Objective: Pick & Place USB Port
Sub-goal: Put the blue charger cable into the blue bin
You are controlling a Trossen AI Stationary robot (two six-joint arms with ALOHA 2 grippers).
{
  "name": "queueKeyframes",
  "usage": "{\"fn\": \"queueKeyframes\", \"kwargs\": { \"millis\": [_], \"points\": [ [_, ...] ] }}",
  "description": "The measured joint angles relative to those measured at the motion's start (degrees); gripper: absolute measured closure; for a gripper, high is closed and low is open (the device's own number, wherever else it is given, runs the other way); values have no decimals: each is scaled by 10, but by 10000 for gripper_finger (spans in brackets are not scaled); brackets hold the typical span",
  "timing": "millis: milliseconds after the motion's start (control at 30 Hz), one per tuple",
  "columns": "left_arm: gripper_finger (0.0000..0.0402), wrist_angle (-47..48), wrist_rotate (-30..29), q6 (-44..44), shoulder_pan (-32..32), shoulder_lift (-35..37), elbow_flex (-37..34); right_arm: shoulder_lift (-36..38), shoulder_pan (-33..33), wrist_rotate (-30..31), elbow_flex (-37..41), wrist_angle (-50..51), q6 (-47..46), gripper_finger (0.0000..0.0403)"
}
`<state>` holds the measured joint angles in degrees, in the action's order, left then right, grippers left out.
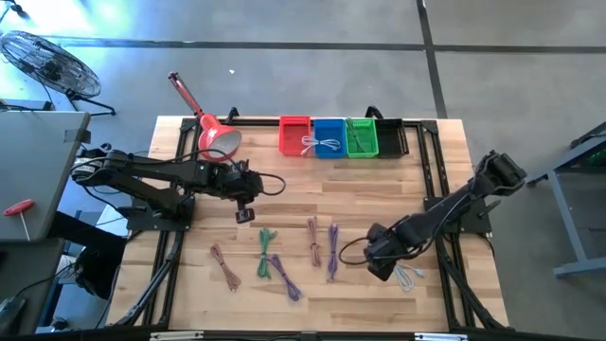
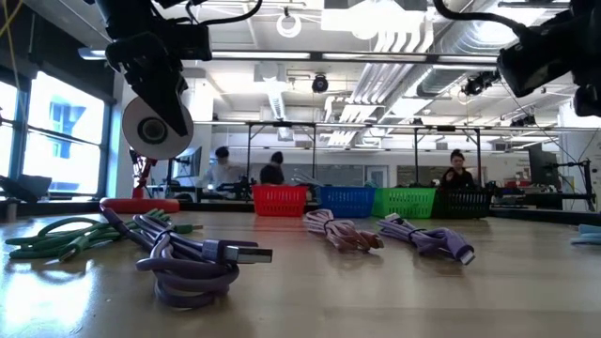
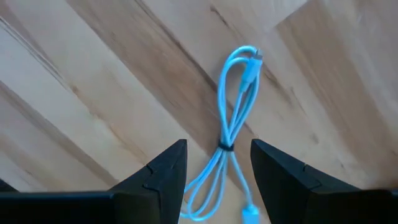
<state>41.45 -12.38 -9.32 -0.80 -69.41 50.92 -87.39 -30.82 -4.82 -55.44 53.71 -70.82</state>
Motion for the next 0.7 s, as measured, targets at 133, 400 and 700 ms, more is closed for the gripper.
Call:
{"fn": "queueKeyframes", "kwargs": {
  "millis": [133, 400, 700],
  "points": [
    [401, -1, 3, 0, 0, 0, 0, 0, -15, 14, 0, -13, -9, 234],
    [401, -3, 15, 0, 0, 0, 0, 0, -40, 15, 0, -18, -47, 234],
    [401, -9, 15, 0, 0, 0, 0, -14, -57, 0, 0, -37, -67, 234]
  ]
}}
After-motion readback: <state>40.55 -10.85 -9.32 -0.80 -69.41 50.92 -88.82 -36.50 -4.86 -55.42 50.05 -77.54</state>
